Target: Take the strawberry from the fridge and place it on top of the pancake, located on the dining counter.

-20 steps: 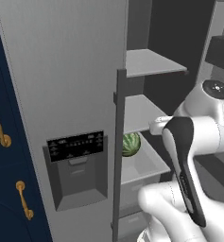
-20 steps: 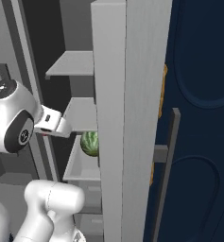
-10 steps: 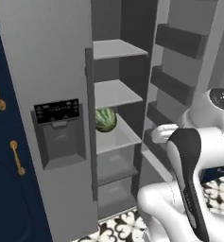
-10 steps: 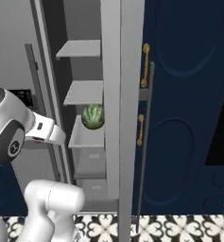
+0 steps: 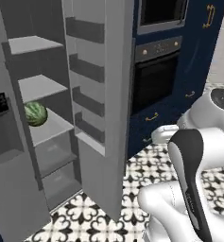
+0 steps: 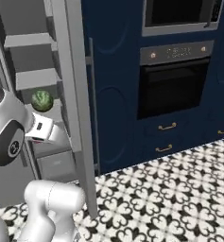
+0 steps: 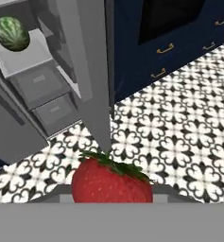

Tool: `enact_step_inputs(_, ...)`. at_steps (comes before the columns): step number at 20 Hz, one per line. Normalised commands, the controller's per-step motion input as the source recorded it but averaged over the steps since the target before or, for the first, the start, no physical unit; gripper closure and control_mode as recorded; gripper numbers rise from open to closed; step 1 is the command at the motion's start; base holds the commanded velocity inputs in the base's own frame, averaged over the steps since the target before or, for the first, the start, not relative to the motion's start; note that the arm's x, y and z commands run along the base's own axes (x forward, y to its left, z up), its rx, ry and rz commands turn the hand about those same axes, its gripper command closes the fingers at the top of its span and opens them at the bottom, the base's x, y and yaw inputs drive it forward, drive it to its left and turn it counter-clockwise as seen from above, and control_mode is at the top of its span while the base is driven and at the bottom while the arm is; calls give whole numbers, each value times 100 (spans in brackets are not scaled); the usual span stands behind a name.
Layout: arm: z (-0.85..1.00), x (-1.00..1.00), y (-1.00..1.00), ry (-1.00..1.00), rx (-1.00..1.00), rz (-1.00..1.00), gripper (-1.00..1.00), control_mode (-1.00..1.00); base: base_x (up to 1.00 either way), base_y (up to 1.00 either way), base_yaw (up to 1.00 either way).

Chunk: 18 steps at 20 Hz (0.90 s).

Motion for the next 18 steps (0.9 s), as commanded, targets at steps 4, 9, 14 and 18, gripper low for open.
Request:
enact_step_inputs(4,0,0,0,0,0,0,100,100,-16,-52,-77)
enact_step_inputs(9,0,0,0,0,0,0,100,100,4,-71,-73)
enact_step_inputs(14,0,0,0,0,0,0,100,100,53,-98,-56)
enact_step_inputs(18,0,0,0,0,0,0,100,100,85,-73,-54)
